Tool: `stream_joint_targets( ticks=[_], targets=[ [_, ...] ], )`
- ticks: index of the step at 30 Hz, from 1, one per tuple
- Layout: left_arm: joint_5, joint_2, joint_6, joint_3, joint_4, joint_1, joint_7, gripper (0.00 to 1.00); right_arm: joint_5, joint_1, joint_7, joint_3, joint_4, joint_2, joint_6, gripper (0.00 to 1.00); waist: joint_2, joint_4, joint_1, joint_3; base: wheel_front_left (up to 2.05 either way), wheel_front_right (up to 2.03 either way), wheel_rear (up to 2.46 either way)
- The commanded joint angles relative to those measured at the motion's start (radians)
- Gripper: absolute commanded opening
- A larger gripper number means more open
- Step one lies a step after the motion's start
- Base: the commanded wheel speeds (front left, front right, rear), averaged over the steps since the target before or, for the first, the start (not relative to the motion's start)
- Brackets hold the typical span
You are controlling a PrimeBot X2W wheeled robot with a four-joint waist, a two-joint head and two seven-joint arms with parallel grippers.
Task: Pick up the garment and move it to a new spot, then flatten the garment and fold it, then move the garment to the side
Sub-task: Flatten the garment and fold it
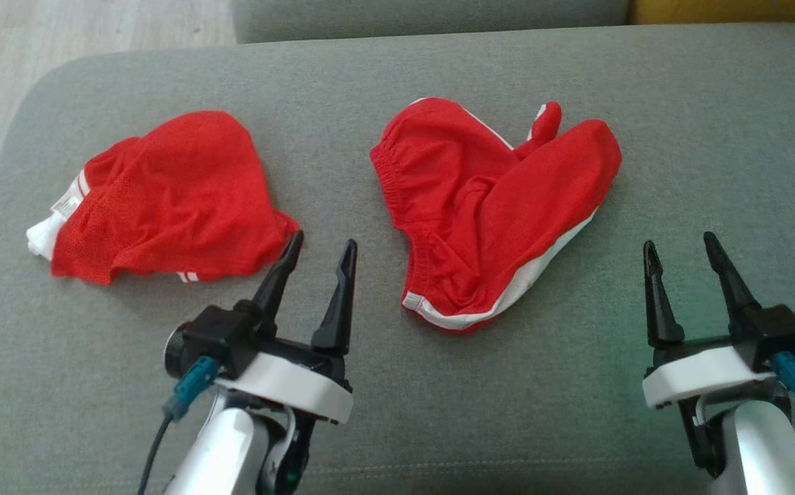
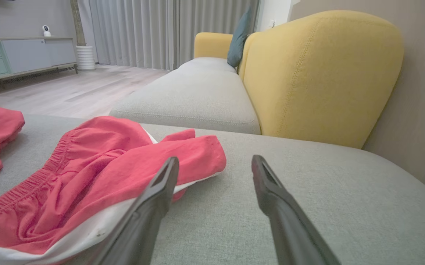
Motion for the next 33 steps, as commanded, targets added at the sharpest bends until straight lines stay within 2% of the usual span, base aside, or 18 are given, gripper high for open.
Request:
stream_joint_targets(
  ticks=[1,7,13,15,22,32,33],
  targets=[
    [-0.007,0.002,-0.005,0.017,-0.034,-0.043,-0.005,1.00,-0.006,-0.032,-0.013,0.014,-0.045,0.003,0.007,1.00,0.0000,-0.011,0.0000,0.004,0.00,0.00,0.00],
    [0.008,0.002,-0.082,-0.090,0.045,-0.075,-0.005,1.00,0.014,-0.055,-0.015,-0.001,-0.056,0.005,0.007,1.00,0.0000,-0.039,0.0000,0.024,0.00,0.00,0.00],
    [0.021,0.002,-0.115,-0.195,0.189,-0.134,0.005,1.00,0.032,-0.062,-0.019,-0.005,-0.052,0.005,0.007,1.00,0.0000,-0.068,0.0000,0.049,0.00,0.00,0.00],
    [0.022,0.002,-0.106,-0.203,0.231,-0.154,0.015,1.00,0.036,-0.067,-0.021,-0.003,-0.051,0.005,0.007,1.00,0.0000,-0.076,0.0000,0.057,0.00,0.00,0.00],
    [0.058,0.005,-0.036,-0.192,0.358,-0.212,0.032,1.00,0.046,-0.074,-0.028,0.004,-0.046,0.005,0.007,1.00,0.0000,-0.098,0.0000,0.076,0.00,0.00,0.00],
    [0.036,0.004,-0.035,-0.202,0.449,-0.252,0.037,1.00,0.050,-0.086,-0.033,0.010,-0.039,0.005,0.007,1.00,0.0000,-0.116,0.0000,0.094,0.00,0.00,0.00],
    [0.032,0.004,-0.038,-0.204,0.456,-0.255,0.040,0.63,0.049,-0.087,-0.033,0.010,-0.038,0.005,0.007,1.00,0.0000,-0.117,0.0000,0.095,0.00,0.00,0.00]
  ],
)
